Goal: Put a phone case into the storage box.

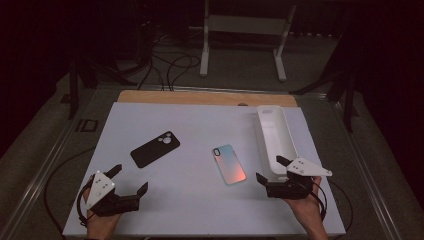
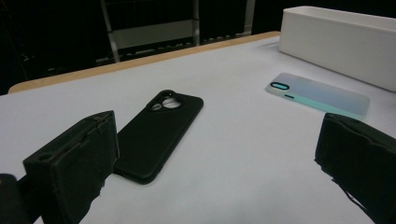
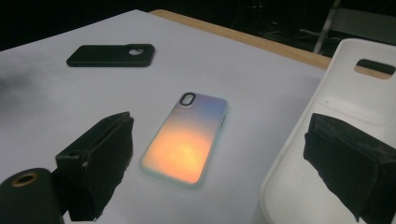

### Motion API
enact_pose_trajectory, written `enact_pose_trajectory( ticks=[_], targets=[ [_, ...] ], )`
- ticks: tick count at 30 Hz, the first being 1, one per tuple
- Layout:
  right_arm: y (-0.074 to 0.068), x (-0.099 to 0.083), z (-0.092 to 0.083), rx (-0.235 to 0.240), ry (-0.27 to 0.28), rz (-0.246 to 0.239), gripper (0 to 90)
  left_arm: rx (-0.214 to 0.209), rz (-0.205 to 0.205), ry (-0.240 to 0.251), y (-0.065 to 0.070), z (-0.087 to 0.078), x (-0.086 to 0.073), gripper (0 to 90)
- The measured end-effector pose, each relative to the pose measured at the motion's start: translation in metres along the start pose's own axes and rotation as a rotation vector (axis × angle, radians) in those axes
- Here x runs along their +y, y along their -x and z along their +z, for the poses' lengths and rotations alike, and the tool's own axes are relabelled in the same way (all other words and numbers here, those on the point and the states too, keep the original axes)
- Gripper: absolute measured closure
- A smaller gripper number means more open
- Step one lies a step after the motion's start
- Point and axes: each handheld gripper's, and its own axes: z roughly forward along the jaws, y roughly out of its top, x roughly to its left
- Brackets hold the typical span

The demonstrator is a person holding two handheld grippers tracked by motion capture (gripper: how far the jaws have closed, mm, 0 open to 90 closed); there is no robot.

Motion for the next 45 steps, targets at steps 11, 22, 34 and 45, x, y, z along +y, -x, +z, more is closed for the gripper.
enact_pose_trajectory(
  ticks=[11,22,34,45],
  targets=[
    [-0.003,0.019,0.017,0.002,-0.023,-0.002,8.2,0.004,0.008,-0.005,0.001,0.001,-0.001,0.0],
    [-0.011,0.03,0.035,0.015,-0.059,-0.011,8.2,0.006,0.007,-0.007,0.001,0.002,-0.002,0.0],
    [-0.018,0.04,0.056,0.029,-0.112,-0.005,8.2,0.008,0.008,-0.008,0.001,0.001,-0.002,0.0],
    [-0.028,0.043,0.079,0.044,-0.187,0.011,8.1,0.008,0.007,-0.01,0.0,0.001,-0.002,0.0]
  ],
)
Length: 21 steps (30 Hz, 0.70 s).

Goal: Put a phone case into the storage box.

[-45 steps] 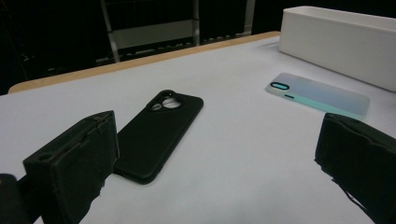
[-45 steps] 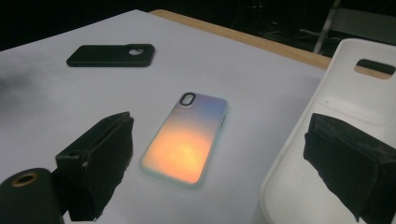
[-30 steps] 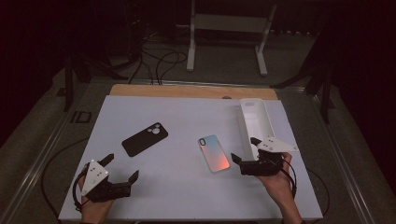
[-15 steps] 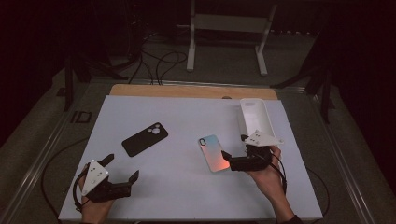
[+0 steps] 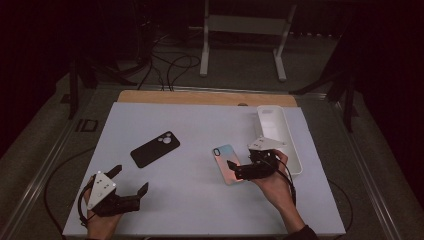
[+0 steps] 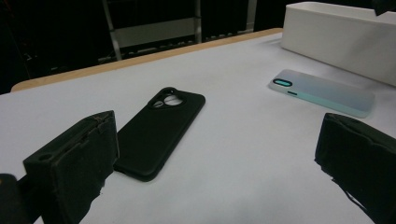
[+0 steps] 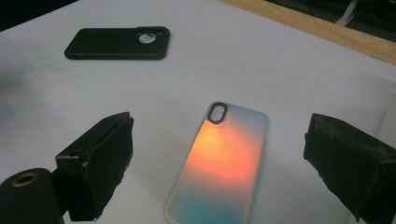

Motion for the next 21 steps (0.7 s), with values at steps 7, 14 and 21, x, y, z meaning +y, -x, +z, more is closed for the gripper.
enact_pose_trajectory(
  ticks=[7,14,21],
  targets=[
    [-0.004,0.001,0.015,0.006,-0.042,0.009,8.1,-0.001,-0.001,-0.001,0.0,0.0,0.0,0.0],
    [-0.005,-0.002,0.03,-0.007,-0.091,0.024,7.3,-0.001,-0.001,-0.001,0.0,0.0,0.0,0.0],
    [-0.006,-0.004,0.041,-0.021,-0.119,0.029,7.2,-0.001,-0.001,-0.003,0.0,0.0,0.0,0.0]
  ],
)
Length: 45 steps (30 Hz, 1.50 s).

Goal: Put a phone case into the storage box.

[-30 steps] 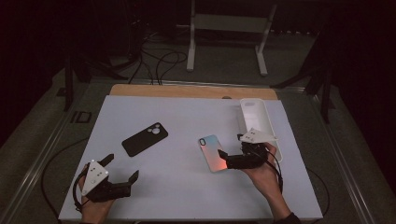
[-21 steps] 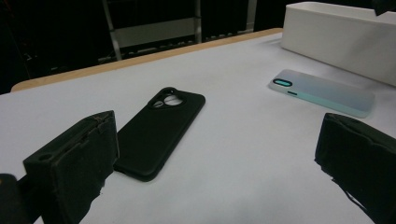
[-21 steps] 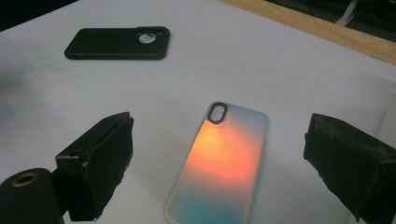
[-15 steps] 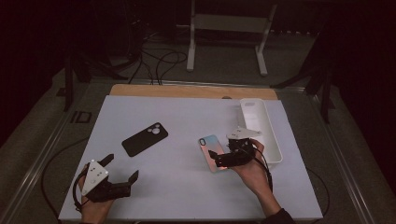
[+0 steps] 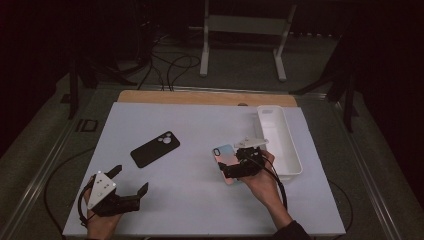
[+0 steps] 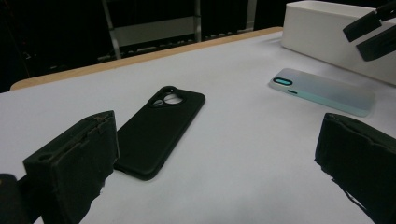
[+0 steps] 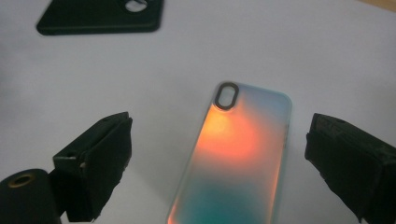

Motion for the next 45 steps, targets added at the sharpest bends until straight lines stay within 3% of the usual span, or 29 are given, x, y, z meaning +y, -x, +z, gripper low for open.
enact_pose_trajectory(
  ticks=[16,29,31,36,39,45],
  targets=[
    [-0.005,-0.013,0.023,-0.02,-0.074,0.013,7.0,0.002,-0.001,-0.004,0.0,0.0,-0.001,0.0],
    [0.001,-0.027,0.04,-0.039,-0.15,0.04,7.0,0.001,0.003,-0.012,0.0,0.001,-0.001,0.0],
    [0.002,-0.029,0.045,-0.06,-0.179,0.048,7.0,0.002,0.001,-0.01,0.0,0.001,-0.001,0.0],
    [0.005,-0.032,0.049,-0.054,-0.239,0.077,7.3,0.002,0.002,-0.011,0.0,0.001,-0.001,0.0],
    [0.002,-0.032,0.049,-0.083,-0.26,0.044,10.5,0.002,0.003,-0.013,0.0,0.001,-0.001,0.0],
    [0.0,-0.032,0.046,-0.114,-0.261,0.072,15.5,0.002,0.001,-0.015,0.0,0.001,-0.001,0.0]
  ],
)
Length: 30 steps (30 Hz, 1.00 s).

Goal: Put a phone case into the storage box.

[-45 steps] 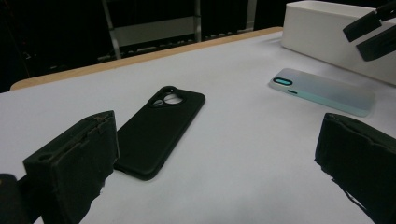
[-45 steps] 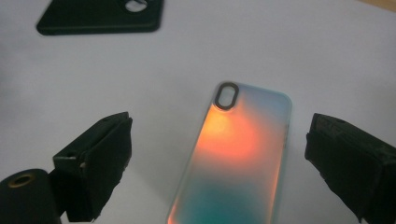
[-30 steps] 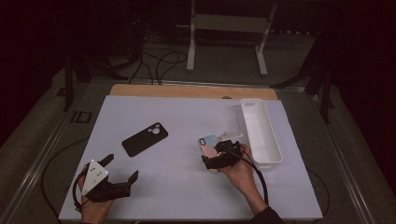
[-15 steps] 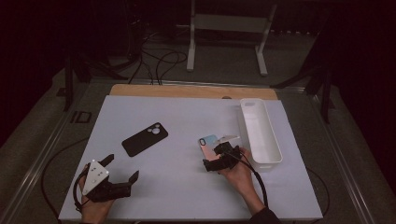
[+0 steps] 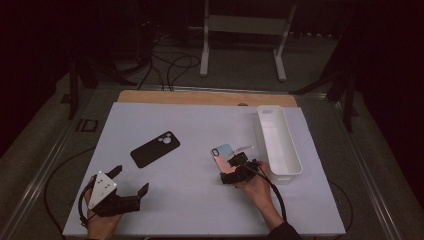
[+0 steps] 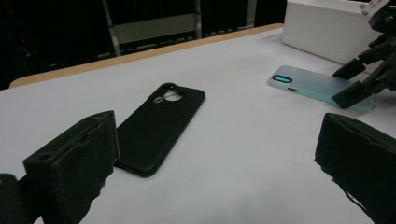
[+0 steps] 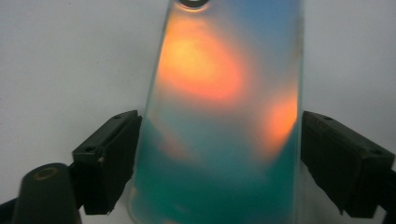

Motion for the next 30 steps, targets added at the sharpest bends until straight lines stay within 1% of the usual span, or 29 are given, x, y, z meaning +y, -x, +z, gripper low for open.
enact_pose_trajectory(
  ticks=[2,5,6,8,9,12,15,18,19,23,24,25,26,28,29,30],
  targets=[
    [0.0,-0.001,-0.001,-0.004,0.003,0.0,16.0,-0.001,0.0,-0.001,0.0,0.001,0.0,0.0],
    [0.001,-0.001,-0.004,0.004,0.016,0.001,16.2,-0.003,-0.001,-0.002,0.001,0.001,0.0,0.0],
    [-0.001,0.0,-0.008,0.015,0.041,0.005,16.3,-0.004,-0.003,-0.004,0.001,0.002,0.0,0.0],
    [-0.002,0.0,-0.011,0.03,0.061,0.007,16.4,-0.005,-0.004,-0.005,0.001,0.002,0.0,0.0],
    [-0.002,0.0,-0.011,0.03,0.061,0.007,16.4,-0.004,-0.004,-0.006,0.002,0.002,0.001,0.0],
    [-0.004,0.0,-0.019,0.063,0.11,-0.007,16.4,-0.01,-0.01,-0.01,0.002,0.002,0.002,0.0],
    [-0.004,0.0,-0.024,0.08,0.134,-0.01,16.5,-0.014,-0.016,-0.009,0.003,0.002,0.003,0.0],
    [-0.005,0.0,-0.028,0.086,0.15,-0.009,16.5,-0.023,-0.02,-0.008,0.006,0.003,0.005,0.0],
    [-0.005,-0.001,-0.031,0.105,0.168,-0.006,16.5,-0.026,-0.02,-0.01,0.007,0.004,0.006,0.0],
    [-0.005,0.0,-0.035,0.121,0.19,-0.005,16.6,-0.04,-0.025,-0.021,0.01,0.007,0.01,0.0],
    [-0.005,0.0,-0.038,0.136,0.203,-0.006,16.6,-0.047,-0.03,-0.018,0.011,0.008,0.012,0.0],
    [-0.005,0.0,-0.038,0.136,0.203,-0.006,16.6,-0.052,-0.033,-0.019,0.011,0.008,0.013,0.0],
    [-0.005,0.0,-0.041,0.146,0.215,-0.005,16.6,-0.062,-0.039,-0.024,0.012,0.01,0.016,0.0],
    [-0.006,0.001,-0.043,0.154,0.223,0.001,16.6,-0.066,-0.045,-0.025,0.013,0.011,0.018,0.0],
    [-0.006,0.001,-0.046,0.167,0.24,-0.002,16.6,-0.074,-0.049,-0.037,0.014,0.014,0.021,0.0],
    [-0.006,0.001,-0.046,0.167,0.24,-0.002,16.6,-0.074,-0.049,-0.037,0.014,0.014,0.021,0.0]
  ],
)
